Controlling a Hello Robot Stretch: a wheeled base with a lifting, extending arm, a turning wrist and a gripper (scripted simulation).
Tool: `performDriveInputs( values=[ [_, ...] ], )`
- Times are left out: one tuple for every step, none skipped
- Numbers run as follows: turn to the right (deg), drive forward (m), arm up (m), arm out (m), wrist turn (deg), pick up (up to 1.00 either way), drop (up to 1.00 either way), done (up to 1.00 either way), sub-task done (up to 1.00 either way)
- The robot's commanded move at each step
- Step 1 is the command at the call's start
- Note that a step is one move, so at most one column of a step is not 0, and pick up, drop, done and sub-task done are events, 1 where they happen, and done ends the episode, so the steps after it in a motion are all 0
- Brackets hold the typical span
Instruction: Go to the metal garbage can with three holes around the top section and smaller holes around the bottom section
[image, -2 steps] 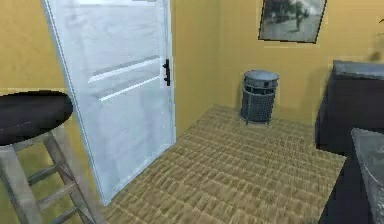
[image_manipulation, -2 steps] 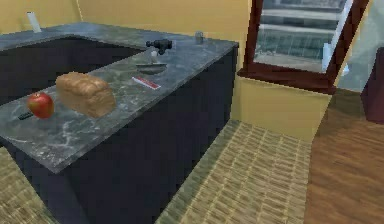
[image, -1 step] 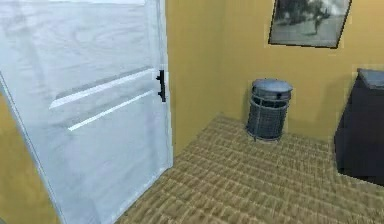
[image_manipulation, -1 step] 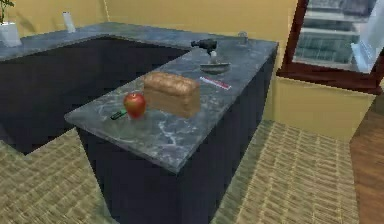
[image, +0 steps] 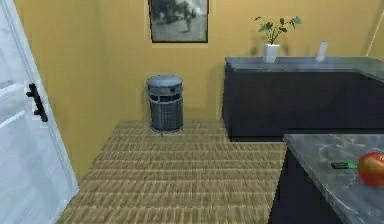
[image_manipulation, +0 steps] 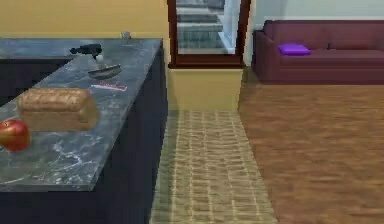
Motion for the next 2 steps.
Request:
performDriveInputs(
  values=[
    [0.0, 1.0, 0.0, 0.0, 0.0, 0.0, 0.0, 0.0, 0.0],
    [3.0, 0.0, 0.0, 0.0, 0.0, 0.0, 0.0, 0.0, 0.0]
  ],
)
